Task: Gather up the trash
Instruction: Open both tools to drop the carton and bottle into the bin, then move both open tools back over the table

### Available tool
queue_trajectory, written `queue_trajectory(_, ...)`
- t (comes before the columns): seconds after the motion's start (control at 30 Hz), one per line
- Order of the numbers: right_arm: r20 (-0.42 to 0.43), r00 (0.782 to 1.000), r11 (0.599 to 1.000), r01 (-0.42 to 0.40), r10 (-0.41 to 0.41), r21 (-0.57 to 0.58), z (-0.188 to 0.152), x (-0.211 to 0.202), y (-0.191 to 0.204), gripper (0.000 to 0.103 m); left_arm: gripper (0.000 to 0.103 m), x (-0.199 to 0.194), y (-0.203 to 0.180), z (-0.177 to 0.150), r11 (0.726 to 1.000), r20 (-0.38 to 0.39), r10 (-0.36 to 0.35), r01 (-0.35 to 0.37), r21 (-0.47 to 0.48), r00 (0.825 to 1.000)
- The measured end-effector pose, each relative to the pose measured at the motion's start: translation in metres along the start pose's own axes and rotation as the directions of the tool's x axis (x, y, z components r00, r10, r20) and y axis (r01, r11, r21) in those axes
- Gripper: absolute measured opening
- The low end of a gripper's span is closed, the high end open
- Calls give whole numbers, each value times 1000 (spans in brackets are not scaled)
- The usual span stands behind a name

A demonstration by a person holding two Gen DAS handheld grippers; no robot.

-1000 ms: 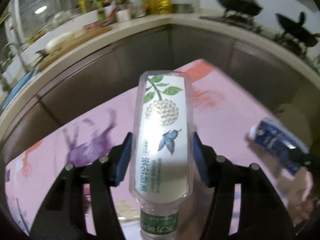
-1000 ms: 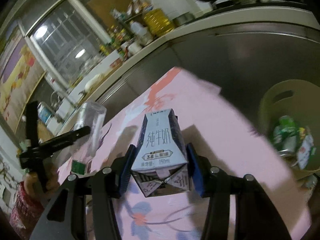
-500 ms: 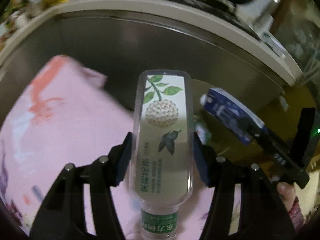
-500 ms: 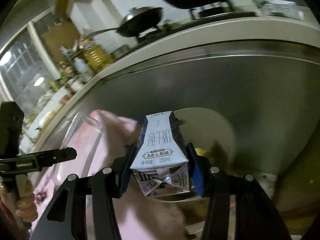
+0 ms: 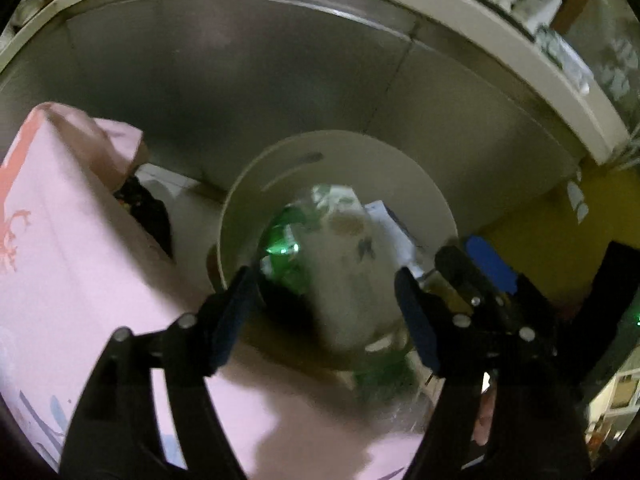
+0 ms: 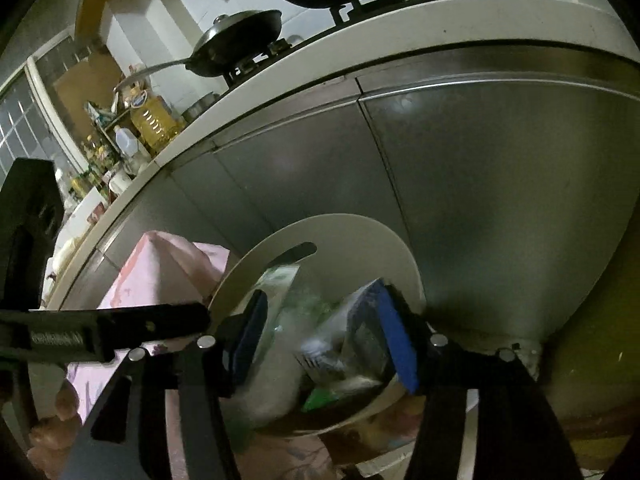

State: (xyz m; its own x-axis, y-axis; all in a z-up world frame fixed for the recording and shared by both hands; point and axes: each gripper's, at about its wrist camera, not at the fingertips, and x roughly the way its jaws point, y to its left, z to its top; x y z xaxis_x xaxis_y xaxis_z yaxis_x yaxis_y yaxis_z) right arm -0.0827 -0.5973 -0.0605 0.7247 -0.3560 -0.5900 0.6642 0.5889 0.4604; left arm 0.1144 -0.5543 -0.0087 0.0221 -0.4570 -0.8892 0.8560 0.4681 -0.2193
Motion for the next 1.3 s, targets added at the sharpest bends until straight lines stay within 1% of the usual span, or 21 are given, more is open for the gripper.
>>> queue_trajectory(0.03,6,1000,1000,-8,8,13,-1,-2,-1,55,70,-8,4,-2,1000,19,-8,9,-3,1000)
queue_trajectory(0.13,21,1000,999,-20,19,40,-3,-7,-5,55,70,-25,11,-13,1000,67,17,-18,10,998)
queue_trajectory(0.23,35,999,997,-41,39,67,-4,-14,-3,55,70,-41,20,-33,1000,105,22,-23,6,994)
queue_trajectory(0.27,38,998,997,-45,43,67,-4,-16,-1,55,70,-45,23,-35,1000,110,23,-23,4,994)
queue_trajectory(0.4,46,997,997,-68,66,44,-12,-30,13,55,70,-60,35,-64,999,139,39,-38,-12,990)
queue_trajectory(0.5,44,995,996,-92,91,21,-15,-38,28,55,70,-74,42,-85,996,173,88,-87,-15,981)
queue_trajectory(0.6,34,993,993,-117,117,-4,-18,-42,47,55,70,-92,60,-110,989,206,149,-145,-34,967)
queue_trajectory(0.8,4,986,985,-166,166,-38,-33,-52,88,56,70,-127,93,-158,965,260,262,-244,-99,930)
queue_trajectory(0.9,-20,982,979,-191,190,-68,-46,-57,112,55,70,-140,109,-175,955,273,292,-266,-128,917)
queue_trajectory(1.1,-86,972,965,-227,217,-129,-69,-58,161,55,70,-161,145,-210,927,282,364,-319,-196,888)
queue_trajectory(1.17,-111,968,960,-239,224,-148,-75,-55,178,56,70,-170,158,-224,914,288,395,-342,-216,872)
queue_trajectory(1.3,-173,956,940,-272,239,-207,-91,-47,218,55,70,-184,187,-250,892,287,438,-371,-258,852)
